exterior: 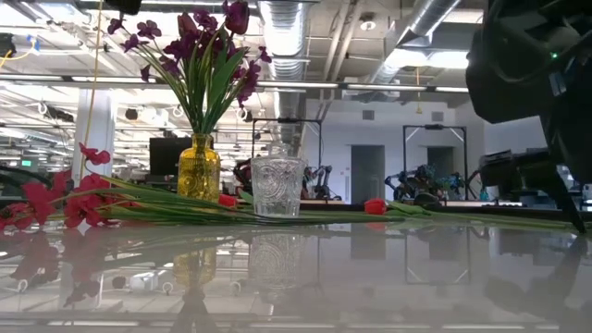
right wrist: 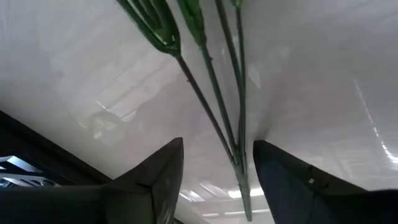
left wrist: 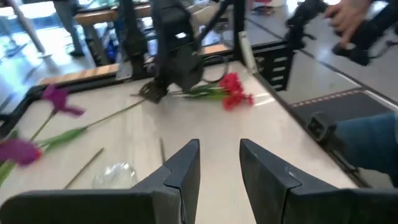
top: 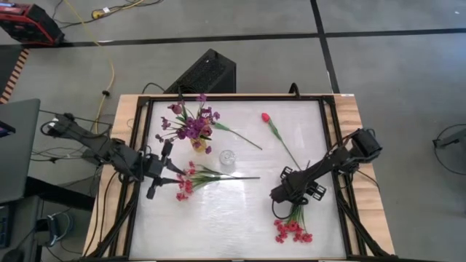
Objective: Sort flowers into vase by color
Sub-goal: Put the right pink flower into the transparent flower vase
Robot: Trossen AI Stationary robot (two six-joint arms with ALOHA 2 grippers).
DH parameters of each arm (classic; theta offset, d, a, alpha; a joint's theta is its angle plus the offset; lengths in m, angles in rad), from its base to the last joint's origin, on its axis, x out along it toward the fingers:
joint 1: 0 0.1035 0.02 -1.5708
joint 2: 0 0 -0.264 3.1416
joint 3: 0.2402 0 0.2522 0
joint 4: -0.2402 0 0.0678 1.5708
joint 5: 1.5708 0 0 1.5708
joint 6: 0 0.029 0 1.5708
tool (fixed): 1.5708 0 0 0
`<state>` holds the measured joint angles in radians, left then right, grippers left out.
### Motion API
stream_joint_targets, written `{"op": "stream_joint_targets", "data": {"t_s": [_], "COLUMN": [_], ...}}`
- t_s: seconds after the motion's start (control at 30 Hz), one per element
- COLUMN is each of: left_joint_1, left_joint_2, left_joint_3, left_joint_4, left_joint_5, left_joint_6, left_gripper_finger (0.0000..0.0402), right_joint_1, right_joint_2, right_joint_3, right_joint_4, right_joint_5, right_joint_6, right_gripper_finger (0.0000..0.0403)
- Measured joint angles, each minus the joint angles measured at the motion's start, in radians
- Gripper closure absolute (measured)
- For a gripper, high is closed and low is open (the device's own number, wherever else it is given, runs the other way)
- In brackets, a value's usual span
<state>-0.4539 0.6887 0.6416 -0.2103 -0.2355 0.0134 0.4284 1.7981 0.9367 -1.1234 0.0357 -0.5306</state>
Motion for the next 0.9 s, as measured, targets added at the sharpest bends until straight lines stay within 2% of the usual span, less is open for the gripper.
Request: {"op": "stream_joint_targets", "data": {"t_s": [0.07, 0.13, 0.23, 0.33, 0.47, 0.6, 0.73, 0.9], "left_joint_1": [-0.009, -0.012, -0.013, -0.013, -0.012, -0.012, -0.013, -0.013], "left_joint_2": [-0.010, -0.019, -0.037, -0.055, -0.085, -0.118, -0.134, -0.133], "left_joint_3": [-0.028, -0.053, -0.078, -0.104, -0.115, -0.115, -0.121, -0.162], "left_joint_4": [0.002, 0.001, 0.004, 0.042, 0.048, 0.046, 0.050, 0.056], "left_joint_5": [-0.038, -0.056, -0.070, -0.073, -0.073, -0.081, -0.075, -0.075], "left_joint_6": [-0.014, -0.016, -0.017, -0.008, 0.002, 0.004, 0.000, -0.019], "left_gripper_finger": [0.0299, 0.0299, 0.0299, 0.0299, 0.0299, 0.0299, 0.0299, 0.0299], "right_joint_1": [0.010, 0.020, 0.037, 0.041, 0.024, 0.005, -0.024, -0.100], "right_joint_2": [0.007, 0.006, -0.014, -0.050, -0.160, -0.313, -0.483, -0.638], "right_joint_3": [0.000, 0.000, -0.002, 0.003, 0.037, 0.062, 0.028, -0.131], "right_joint_4": [0.001, 0.007, 0.025, 0.035, 0.035, 0.084, 0.348, 1.027], "right_joint_5": [-0.004, -0.009, -0.017, -0.073, -0.118, -0.106, -0.090, -0.063], "right_joint_6": [0.002, 0.010, 0.038, 0.079, 0.152, 0.231, 0.284, 0.199], "right_gripper_finger": [0.0192, 0.0225, 0.0301, 0.0377, 0.0378, 0.0387, 0.0387, 0.0387]}}
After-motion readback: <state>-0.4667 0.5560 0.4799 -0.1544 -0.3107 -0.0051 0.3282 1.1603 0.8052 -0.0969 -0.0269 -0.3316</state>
